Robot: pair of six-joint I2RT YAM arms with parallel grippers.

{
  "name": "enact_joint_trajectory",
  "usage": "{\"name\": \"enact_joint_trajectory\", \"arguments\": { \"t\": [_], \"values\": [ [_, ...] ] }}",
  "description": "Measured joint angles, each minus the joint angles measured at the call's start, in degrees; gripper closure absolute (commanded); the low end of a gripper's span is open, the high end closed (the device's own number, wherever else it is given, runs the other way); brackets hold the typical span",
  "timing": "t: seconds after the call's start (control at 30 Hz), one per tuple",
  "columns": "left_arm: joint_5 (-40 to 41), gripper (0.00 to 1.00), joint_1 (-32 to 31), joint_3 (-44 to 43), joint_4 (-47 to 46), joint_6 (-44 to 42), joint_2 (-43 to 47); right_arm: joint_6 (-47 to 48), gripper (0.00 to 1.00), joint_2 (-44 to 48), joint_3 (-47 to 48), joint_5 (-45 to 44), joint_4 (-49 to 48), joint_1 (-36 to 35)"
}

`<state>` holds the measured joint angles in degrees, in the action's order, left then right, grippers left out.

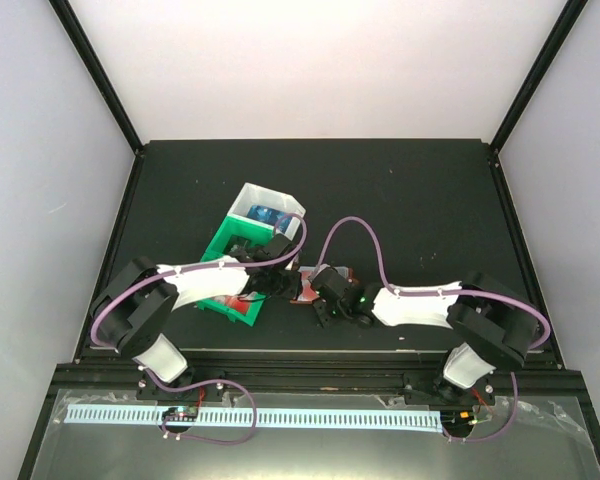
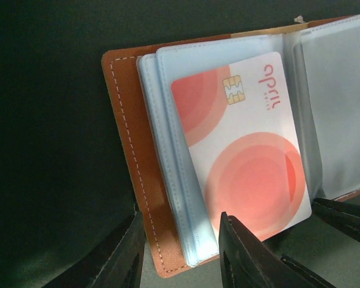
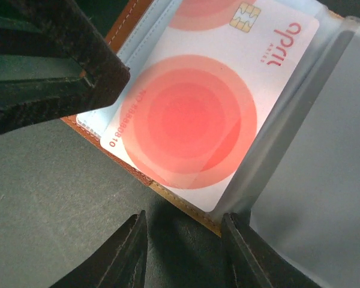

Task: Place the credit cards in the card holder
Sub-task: Insert the credit card into the card holder.

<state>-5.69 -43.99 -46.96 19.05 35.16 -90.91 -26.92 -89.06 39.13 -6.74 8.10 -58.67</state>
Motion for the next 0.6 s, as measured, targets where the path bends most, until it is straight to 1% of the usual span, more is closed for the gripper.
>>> {"name": "enact_joint_trajectory", "arguments": {
  "t": [0.1,0.27,0.6],
  "values": [
    [0.0,0.70,0.1,0.0,-0.1,0.4,-0.5,0.0,0.66,-1.3,0.7,-1.0,-0.1,-0.3],
    [0.1,0.71,0.4,0.4,-0.4,1.0,-1.4,0.0,0.68,-2.0,1.0,-2.0,-0.8,-0.4],
    [0.2,0.75,0.5,1.0,-1.9,1.6,-1.9,-1.6,0.68,-2.0,1.0,-2.4,-3.7,-0.4]
  ]
}}
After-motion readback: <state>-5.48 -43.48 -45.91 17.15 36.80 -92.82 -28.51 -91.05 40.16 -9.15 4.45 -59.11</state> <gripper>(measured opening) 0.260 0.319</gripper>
